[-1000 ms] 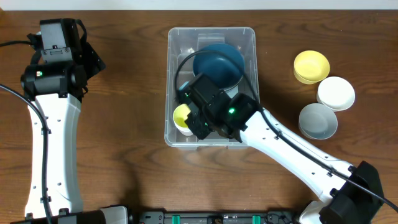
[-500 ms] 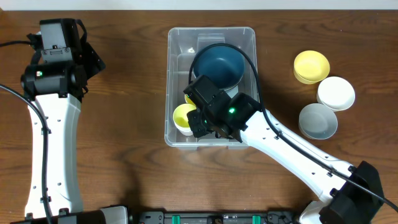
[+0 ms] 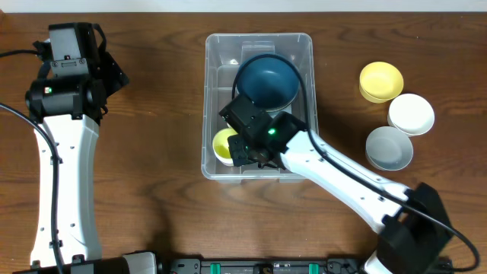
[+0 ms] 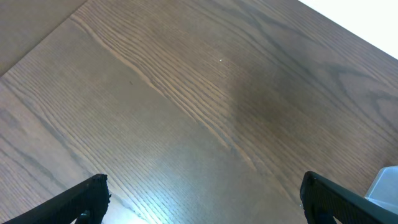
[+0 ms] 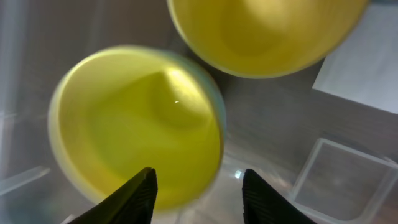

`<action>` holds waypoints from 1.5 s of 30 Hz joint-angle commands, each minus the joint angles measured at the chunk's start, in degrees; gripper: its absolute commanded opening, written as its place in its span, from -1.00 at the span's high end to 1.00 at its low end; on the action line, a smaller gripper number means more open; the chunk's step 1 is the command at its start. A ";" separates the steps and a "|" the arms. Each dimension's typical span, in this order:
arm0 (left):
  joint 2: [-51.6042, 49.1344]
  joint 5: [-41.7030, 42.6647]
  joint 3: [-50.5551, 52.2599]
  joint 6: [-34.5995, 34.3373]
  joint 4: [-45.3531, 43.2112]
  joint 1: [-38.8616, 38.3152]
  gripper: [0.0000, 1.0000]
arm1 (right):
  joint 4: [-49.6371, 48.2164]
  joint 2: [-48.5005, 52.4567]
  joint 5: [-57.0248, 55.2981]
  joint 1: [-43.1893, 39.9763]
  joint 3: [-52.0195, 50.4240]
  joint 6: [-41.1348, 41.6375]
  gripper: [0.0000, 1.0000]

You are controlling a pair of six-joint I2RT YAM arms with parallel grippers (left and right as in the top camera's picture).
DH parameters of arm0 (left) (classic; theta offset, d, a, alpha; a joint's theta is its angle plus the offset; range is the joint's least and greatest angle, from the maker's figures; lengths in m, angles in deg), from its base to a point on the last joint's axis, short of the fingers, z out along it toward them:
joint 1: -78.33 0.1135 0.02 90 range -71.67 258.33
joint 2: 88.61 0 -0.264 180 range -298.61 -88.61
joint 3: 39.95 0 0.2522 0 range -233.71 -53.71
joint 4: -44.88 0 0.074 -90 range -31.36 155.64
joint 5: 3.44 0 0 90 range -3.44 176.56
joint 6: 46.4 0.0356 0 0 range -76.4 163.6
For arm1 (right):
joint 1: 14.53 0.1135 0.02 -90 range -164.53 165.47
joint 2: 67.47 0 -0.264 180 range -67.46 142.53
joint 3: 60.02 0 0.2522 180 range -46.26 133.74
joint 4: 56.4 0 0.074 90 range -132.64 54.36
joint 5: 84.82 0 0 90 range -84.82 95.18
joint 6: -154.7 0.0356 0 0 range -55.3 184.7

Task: Pack container

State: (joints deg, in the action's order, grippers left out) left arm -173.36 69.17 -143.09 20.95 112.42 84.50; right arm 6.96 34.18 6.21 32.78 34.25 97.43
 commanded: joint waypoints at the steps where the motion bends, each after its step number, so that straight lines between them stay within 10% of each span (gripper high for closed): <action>1: 0.09 -1.18 -0.96 -0.31 0.15 0.24 -0.96 | -0.37 1.05 -0.55 -0.04 -0.39 1.14 0.18; 19: 0.09 -1.18 -0.96 -0.31 0.15 0.24 -0.96 | -0.50 0.98 -0.35 -0.04 0.20 1.11 0.95; 45: 0.09 -1.18 -0.96 -0.31 0.15 0.24 -0.96 | 9.57 0.96 0.87 1.73 8.79 -0.68 0.91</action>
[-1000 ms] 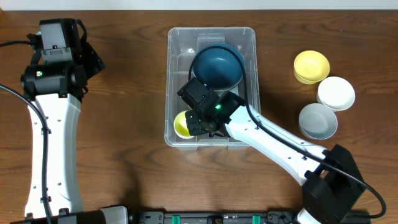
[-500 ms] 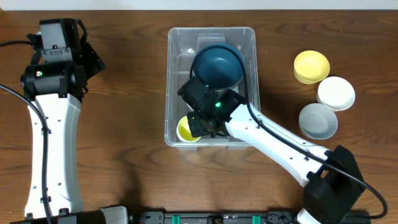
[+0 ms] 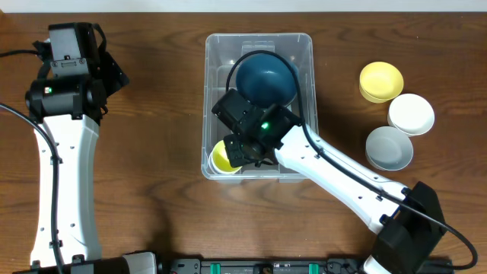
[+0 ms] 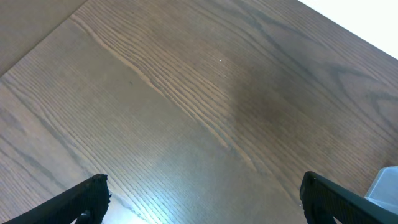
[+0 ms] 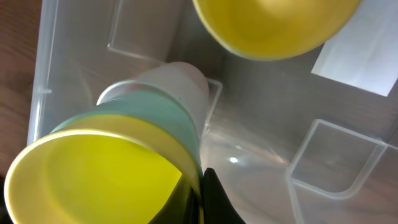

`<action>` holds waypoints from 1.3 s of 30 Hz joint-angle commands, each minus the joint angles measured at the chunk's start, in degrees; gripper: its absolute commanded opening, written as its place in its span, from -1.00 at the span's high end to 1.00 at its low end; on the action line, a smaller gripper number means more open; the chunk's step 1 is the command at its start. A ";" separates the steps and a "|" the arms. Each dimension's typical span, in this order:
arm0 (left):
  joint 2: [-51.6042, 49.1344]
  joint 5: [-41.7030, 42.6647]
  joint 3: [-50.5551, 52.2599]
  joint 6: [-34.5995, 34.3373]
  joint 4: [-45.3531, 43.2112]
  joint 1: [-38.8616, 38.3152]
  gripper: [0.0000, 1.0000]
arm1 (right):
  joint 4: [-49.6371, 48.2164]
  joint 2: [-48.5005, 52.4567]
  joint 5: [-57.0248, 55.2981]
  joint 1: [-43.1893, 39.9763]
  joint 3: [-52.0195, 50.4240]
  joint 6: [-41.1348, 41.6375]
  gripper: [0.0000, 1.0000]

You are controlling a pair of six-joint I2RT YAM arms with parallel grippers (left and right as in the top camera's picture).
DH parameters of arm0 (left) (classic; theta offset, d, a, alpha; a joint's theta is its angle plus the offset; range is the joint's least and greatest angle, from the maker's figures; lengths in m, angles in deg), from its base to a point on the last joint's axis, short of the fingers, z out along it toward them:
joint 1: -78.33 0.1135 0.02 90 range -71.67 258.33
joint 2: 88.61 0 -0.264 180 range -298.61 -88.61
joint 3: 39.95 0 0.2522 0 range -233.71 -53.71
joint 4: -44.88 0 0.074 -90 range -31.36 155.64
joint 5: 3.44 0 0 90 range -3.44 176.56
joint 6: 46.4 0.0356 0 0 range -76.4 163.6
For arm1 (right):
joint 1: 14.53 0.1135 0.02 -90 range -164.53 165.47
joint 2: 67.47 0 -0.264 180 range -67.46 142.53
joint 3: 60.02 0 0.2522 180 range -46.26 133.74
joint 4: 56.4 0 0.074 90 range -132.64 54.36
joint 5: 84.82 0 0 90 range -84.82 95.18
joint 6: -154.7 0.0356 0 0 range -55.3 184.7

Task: Pack container

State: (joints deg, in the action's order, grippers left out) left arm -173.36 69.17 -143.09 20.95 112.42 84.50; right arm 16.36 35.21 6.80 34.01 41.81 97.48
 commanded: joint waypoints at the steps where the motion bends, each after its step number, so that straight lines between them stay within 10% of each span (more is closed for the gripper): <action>1: 0.09 -1.18 -0.96 -0.31 0.15 0.24 -0.96 | 0.17 -0.07 0.31 0.50 1.22 -0.74 0.88; 13: 0.09 -1.18 -0.96 -0.31 0.17 0.24 -0.96 | -0.28 -0.07 0.28 0.50 1.22 -2.21 0.04; 30: 0.09 -1.18 -0.96 -0.31 0.17 0.24 -0.96 | 6.95 -6.40 -11.15 -4.63 7.50 -5.35 0.03; 34: 0.09 -1.18 -0.96 -0.31 0.15 0.24 -0.96 | 12.26 -6.56 -11.28 -9.77 7.48 -4.48 0.17; 36: 0.09 -1.18 -0.96 -0.31 0.15 0.24 -0.96 | 14.12 -6.56 -10.58 -12.59 7.30 -4.11 0.81; 39: 0.09 -1.18 -0.96 -0.31 0.15 0.24 -0.96 | 13.94 -6.56 -9.51 -15.15 6.34 -4.11 0.98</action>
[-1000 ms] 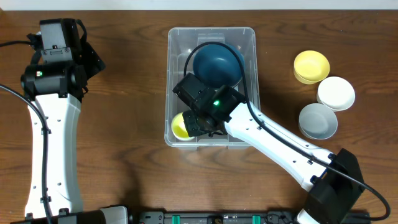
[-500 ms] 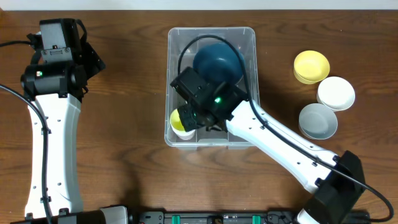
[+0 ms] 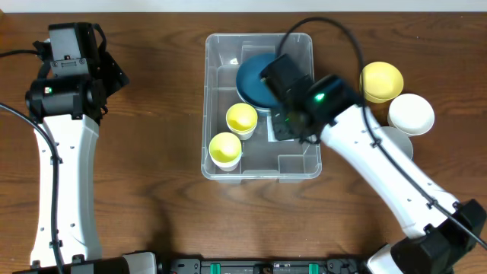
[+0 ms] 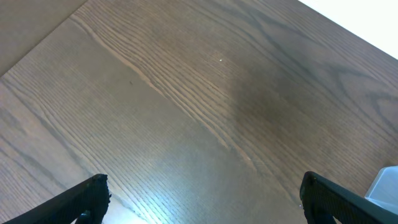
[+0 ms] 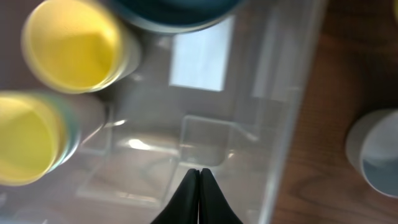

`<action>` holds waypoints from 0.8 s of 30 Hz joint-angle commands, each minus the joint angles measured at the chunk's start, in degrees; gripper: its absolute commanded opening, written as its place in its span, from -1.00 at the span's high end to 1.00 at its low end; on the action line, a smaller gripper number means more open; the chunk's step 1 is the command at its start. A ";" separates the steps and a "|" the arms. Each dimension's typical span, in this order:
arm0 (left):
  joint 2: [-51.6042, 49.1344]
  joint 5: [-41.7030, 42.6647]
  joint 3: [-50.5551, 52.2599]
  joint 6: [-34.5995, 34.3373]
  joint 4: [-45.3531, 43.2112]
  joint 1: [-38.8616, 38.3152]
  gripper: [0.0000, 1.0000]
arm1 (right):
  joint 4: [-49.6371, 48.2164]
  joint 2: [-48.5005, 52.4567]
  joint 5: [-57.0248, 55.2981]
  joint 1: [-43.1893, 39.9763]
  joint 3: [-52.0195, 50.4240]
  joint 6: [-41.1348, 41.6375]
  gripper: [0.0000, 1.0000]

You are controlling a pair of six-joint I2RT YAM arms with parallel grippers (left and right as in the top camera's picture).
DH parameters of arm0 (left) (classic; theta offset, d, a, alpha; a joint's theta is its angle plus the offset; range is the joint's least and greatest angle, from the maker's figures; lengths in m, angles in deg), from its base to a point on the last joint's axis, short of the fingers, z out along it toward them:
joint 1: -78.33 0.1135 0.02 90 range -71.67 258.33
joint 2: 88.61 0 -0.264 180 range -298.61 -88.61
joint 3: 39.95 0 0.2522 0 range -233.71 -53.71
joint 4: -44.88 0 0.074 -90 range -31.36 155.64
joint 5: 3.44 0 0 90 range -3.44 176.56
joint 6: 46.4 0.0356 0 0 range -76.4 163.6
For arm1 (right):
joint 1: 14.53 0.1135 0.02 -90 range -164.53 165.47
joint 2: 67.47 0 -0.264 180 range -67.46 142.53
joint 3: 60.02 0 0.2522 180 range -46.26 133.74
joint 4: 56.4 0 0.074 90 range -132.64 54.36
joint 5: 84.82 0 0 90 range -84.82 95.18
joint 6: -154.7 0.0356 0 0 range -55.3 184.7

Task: Pack container
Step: 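Release the cup stack and withdraw the right gripper rightward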

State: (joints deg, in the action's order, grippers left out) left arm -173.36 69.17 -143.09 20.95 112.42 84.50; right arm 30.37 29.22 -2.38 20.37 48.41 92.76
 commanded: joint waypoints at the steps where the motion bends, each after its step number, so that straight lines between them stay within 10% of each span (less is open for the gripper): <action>1: 0.09 -1.18 -0.96 -0.31 0.15 0.24 -0.96 | -0.66 -0.57 -0.35 -1.99 -0.87 0.61 0.98; 24: 0.09 -1.18 -0.96 -0.31 0.15 0.24 -0.96 | -35.39 -0.57 0.87 -2.21 -25.09 5.77 0.97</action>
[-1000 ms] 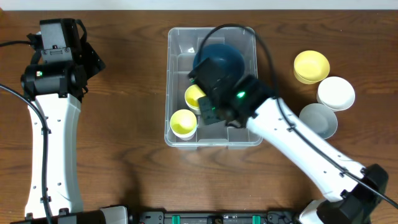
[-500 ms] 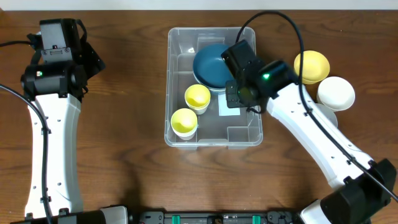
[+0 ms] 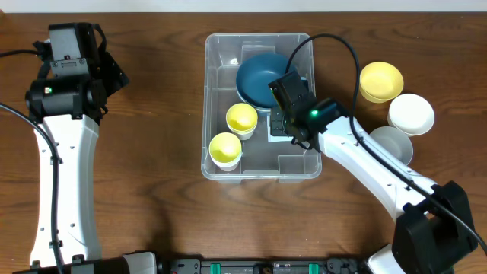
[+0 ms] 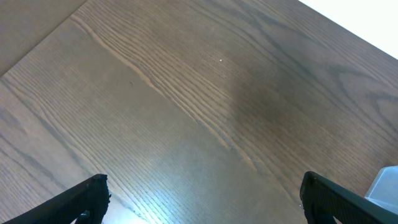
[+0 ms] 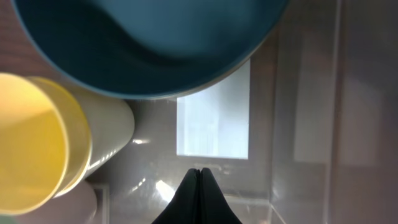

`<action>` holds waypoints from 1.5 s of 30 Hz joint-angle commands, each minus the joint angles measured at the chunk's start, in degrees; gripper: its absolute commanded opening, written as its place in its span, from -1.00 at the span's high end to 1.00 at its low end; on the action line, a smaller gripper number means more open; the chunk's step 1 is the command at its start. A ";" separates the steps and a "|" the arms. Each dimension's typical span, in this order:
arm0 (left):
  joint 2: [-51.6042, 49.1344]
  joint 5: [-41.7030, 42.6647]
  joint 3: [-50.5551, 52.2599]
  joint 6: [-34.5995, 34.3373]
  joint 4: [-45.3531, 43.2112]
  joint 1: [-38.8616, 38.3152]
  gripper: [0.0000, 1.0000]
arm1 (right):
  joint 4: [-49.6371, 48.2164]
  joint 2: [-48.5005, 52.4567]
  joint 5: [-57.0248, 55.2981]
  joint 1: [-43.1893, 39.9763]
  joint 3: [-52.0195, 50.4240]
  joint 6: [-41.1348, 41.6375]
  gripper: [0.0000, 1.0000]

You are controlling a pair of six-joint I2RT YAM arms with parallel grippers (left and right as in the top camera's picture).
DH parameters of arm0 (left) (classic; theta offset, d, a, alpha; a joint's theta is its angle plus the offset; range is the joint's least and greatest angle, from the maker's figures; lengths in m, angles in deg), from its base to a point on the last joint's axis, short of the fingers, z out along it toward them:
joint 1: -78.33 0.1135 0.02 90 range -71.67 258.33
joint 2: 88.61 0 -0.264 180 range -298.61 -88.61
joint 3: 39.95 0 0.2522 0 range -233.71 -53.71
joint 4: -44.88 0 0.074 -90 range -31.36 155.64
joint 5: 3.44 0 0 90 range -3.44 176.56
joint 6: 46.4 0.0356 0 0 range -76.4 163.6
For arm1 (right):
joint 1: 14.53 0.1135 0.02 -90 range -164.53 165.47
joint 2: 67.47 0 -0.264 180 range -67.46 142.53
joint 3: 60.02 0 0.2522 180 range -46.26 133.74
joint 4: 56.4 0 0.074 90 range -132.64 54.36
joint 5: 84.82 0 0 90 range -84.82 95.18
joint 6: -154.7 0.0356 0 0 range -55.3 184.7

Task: Pack container

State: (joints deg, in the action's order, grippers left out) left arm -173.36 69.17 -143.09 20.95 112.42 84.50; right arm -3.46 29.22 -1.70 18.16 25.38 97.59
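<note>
A clear plastic container (image 3: 215, 44) holds a dark blue bowl (image 3: 262, 76) at its far end and two yellow cups (image 3: 242, 119) (image 3: 225, 149) at its left. My right gripper (image 5: 199, 172) is shut on nothing, low inside the bin just under the blue bowl (image 5: 155, 43), with a yellow cup (image 5: 37, 140) to its left. Outside to the right lie a yellow bowl (image 3: 380, 81), a white bowl (image 3: 411, 114) and a grey bowl (image 3: 392, 146). My left gripper (image 4: 202, 198) is open over bare table at the far left.
The right arm's black cable (image 3: 346, 46) arcs over the container's right wall. The wooden table (image 3: 152, 114) stretches between the left arm and the container. The container's corner (image 4: 385, 183) shows at the left wrist view's right edge.
My right gripper, still shut, has moved from over the container's right part down and toward the blue bowl. Cups, bowls and the left arm have not moved.
My right gripper was open around a stack of cups with a yellow one on top, in the container's near-left corner. Then it was shut beside that stack. Later it was shut and clear of the cups, which now stand alone.
</note>
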 commanded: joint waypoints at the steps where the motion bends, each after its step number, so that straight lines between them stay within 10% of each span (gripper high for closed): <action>1: 0.09 -1.18 -0.96 -0.31 0.15 0.24 -0.96 | -2.32 -0.57 0.33 0.00 -2.58 0.94 0.98; 45: 0.09 -1.18 -0.96 -0.31 0.15 0.24 -0.96 | -19.30 -0.46 3.54 6.12 -7.41 -13.73 0.97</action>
State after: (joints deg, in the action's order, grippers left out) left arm -173.36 69.17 -143.09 20.95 112.42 84.50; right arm -22.24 29.22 -0.32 23.97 18.38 87.88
